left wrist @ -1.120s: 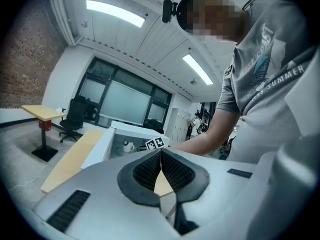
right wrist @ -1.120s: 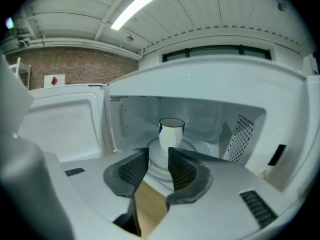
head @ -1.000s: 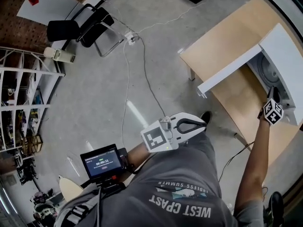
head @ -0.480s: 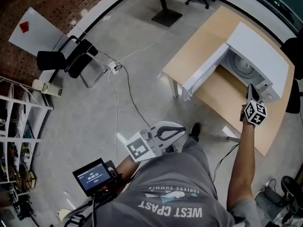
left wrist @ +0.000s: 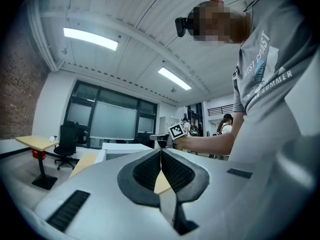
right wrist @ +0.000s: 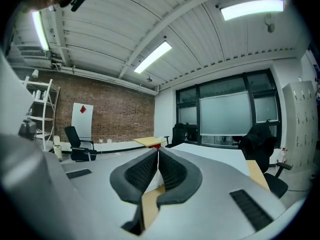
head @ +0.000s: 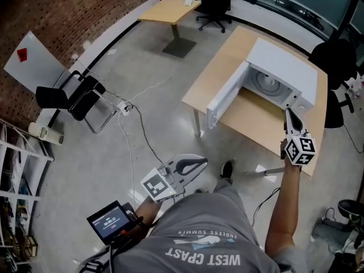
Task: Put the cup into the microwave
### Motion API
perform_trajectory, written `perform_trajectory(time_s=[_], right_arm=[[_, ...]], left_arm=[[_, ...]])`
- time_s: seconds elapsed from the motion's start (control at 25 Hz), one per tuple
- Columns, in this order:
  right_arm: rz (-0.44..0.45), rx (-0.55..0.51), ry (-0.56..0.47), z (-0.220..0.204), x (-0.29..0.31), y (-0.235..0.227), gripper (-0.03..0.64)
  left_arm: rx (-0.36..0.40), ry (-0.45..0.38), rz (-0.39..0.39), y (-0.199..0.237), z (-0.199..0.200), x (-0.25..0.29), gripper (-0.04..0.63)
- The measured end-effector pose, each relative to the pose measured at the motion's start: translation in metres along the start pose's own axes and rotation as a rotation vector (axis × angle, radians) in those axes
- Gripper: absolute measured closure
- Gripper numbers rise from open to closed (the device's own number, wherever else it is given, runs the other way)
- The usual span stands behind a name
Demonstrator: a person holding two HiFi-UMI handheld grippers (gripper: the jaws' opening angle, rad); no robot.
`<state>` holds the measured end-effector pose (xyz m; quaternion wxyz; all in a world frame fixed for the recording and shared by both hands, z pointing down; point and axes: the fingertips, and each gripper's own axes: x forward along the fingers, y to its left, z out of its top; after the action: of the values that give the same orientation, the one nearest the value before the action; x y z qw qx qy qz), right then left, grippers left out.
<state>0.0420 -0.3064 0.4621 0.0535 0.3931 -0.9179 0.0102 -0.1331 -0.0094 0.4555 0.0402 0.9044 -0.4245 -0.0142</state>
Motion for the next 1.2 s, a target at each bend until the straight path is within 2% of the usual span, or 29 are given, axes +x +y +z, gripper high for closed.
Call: perform_trajectory(time_s=[0.08,0.16,0.28,0.36,0.44,0.6,0.76,0.92,1.04,1.2], right_arm=[[0.006,-0.004,-0.016,-0.001,-0.02,0.004,0.597],[-0.001,-0.002,-0.032,-0.001,-0.051,-0.013,0.597],[0.023,-0.007,-0.044,0.034,-0.101,-0.021,0.597],[0.065,-0.024,-0.044,0.061,-0.117,0.003,0.597],[0.098,-0.036,-0.05,0.071,-0.128,0.031,0.597],[0.137,-0.039,-0.059,0.057,-0.164,0.074,0.597],[0.202,-0.083,-0.056,0.071,-0.193,0.117,0.598],[0.24,-0.093,-0.055,0.049,-0.238,0.135,0.598],[0.22,-0.069,-0.042,0.033,-0.278,0.135,0.598],[0.164,-0.069,-0.026,0.03,-0.337,0.12,0.597]], left_arm=[[0.003,0.018,-0.014,-0.003,-0.016,0.005,0.575],[0.016,0.041,-0.044,-0.013,-0.028,0.032,0.574],[0.024,0.038,-0.071,-0.038,-0.004,0.06,0.574],[0.034,0.015,-0.075,-0.039,0.019,0.056,0.574],[0.051,-0.011,-0.09,-0.034,0.028,0.048,0.574],[0.077,-0.042,-0.11,-0.043,0.015,0.035,0.574],[0.071,-0.035,-0.106,-0.057,0.01,0.033,0.574],[0.057,-0.014,-0.136,-0.092,-0.006,0.043,0.574],[0.065,0.016,-0.187,-0.128,-0.016,0.058,0.574],[0.074,0.006,-0.25,-0.187,-0.014,0.07,0.574]])
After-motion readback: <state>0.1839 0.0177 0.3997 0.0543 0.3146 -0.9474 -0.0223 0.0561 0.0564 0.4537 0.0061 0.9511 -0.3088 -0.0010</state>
